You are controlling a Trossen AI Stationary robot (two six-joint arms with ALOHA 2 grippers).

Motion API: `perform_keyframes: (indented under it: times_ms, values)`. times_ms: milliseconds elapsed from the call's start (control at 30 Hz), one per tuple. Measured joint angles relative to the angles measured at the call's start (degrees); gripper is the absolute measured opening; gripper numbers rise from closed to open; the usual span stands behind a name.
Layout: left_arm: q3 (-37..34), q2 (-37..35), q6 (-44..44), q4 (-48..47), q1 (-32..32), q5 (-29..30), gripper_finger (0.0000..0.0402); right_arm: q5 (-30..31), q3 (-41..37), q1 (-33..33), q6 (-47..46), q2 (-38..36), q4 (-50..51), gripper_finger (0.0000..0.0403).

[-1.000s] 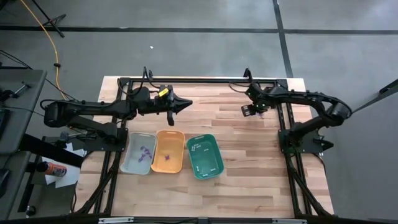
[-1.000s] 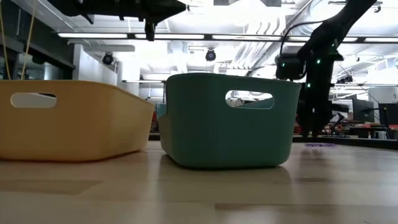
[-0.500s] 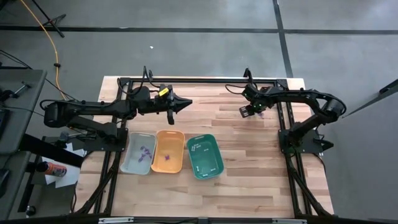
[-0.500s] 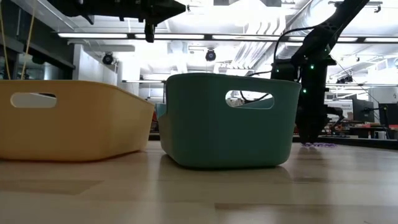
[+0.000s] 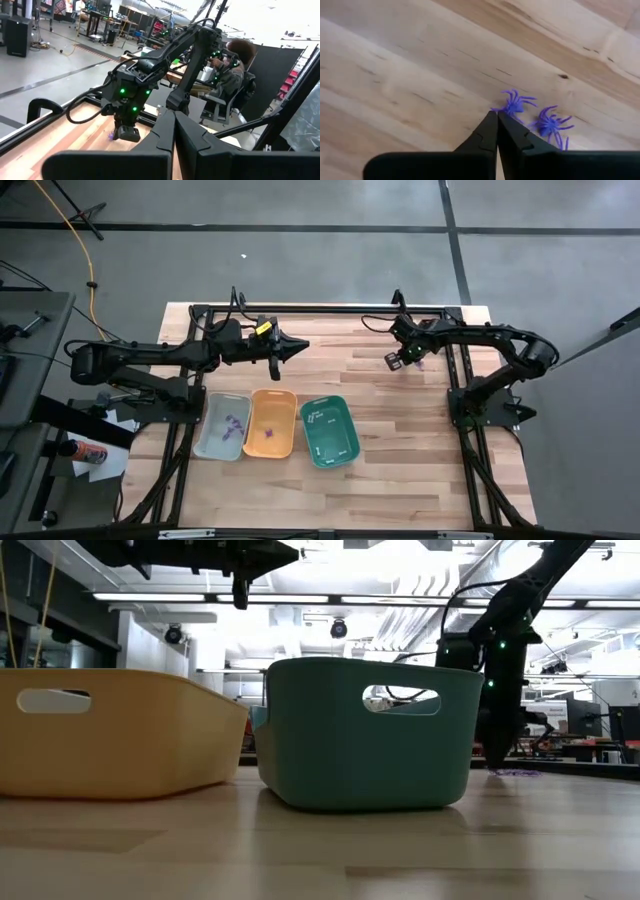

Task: Sort Halloween decoration
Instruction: Put the purple spider toy into the yellow bin

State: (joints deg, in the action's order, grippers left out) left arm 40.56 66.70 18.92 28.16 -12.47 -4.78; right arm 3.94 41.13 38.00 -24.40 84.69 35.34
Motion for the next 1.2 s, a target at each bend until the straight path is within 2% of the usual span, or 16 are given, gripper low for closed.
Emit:
perform_keyframes:
  times_ms: [200, 300, 367, 533, 733, 867, 1200]
  values:
    - [0.0, 0.0, 0.1, 0.0, 0.0, 0.0, 0.0000, -1.2, 1.4, -2.2, 0.5, -6.1, -0.1, 0.0001]
    - [0.0, 0.0, 0.3, -0.1, 0.0, 0.0, 0.0000, -3.9, 2.5, -3.9, 0.8, -10.6, -2.0, 0.0000]
    - [0.0, 0.0, 0.2, -0.1, 0.0, 0.0, 0.0000, -7.8, 3.1, -5.4, 1.3, -13.6, -6.0, 0.0000]
    - [0.0, 0.0, -0.5, -0.1, 0.0, 0.0, 0.0000, -17.8, 3.2, -10.6, 1.4, -18.9, -23.3, 0.0000]
    - [0.0, 0.0, -0.6, 0.5, 0.0, 0.0, 0.0000, -23.0, 3.2, -18.4, -0.6, -19.5, -46.6, 0.0000]
    - [0.0, 0.0, -0.6, 0.4, 0.0, 0.0, 0.0000, -23.8, 3.3, -22.9, -0.5, -18.8, -55.9, 0.0000]
    - [0.0, 0.0, -0.6, 0.4, 0.0, -0.2, 0.0000, -23.9, 3.3, -25.2, -0.8, -18.6, -58.3, 0.0000]
